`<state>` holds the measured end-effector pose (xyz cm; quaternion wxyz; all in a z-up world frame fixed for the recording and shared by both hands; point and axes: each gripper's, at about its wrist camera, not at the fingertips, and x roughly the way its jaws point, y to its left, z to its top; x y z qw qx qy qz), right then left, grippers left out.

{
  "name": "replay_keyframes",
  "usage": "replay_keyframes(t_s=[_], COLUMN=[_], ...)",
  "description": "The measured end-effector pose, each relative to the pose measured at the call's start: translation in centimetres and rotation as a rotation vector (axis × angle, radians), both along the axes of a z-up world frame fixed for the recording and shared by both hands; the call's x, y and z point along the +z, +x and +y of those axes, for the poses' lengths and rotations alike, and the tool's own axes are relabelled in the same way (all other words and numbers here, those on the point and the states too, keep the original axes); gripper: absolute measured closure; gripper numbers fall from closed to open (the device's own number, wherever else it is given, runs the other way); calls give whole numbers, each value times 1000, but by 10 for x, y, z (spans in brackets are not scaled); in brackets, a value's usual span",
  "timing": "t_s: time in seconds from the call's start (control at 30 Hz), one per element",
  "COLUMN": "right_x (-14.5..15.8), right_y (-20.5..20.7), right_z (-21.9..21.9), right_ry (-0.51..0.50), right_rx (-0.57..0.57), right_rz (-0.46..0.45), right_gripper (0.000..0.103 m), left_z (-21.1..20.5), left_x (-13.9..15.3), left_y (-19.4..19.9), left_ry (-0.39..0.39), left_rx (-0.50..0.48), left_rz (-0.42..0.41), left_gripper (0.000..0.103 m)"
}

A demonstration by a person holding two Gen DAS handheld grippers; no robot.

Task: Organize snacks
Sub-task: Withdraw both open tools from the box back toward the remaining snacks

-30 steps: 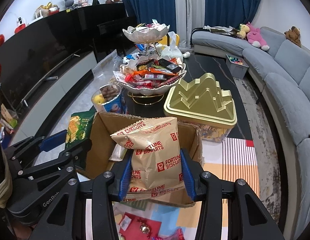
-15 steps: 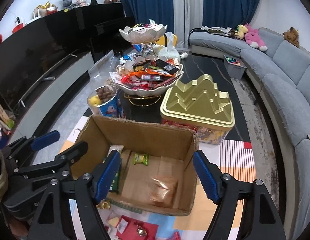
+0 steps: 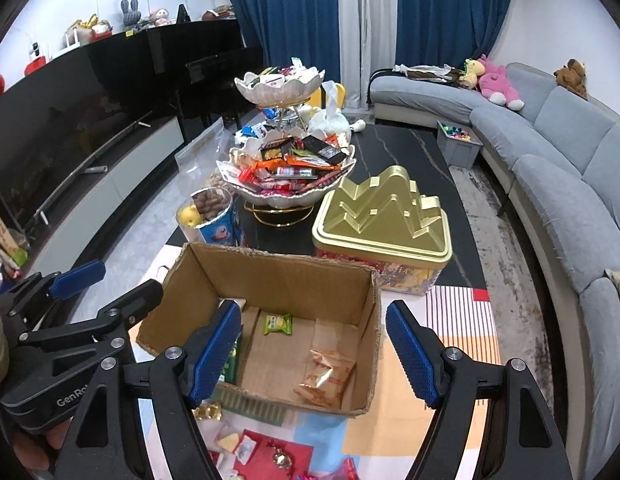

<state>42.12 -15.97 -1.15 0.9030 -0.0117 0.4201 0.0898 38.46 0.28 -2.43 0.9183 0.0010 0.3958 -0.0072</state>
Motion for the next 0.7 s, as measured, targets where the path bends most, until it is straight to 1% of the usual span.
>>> replay_keyframes(t_s=[0.33,0.7], right_x=[9,10], right_y=[-21,-50], right_z=[-8,-9], right_ry=[8,0], right_rx=[-23,-23], right_rz=[-15,-26], right_gripper=[27,27], left_z=[-3,-1], left_x=[14,12], left_y=[-23,-51], left_ry=[0,-5], left_rx=[-3,3], left_rz=[-29,-35], left_gripper=[27,25])
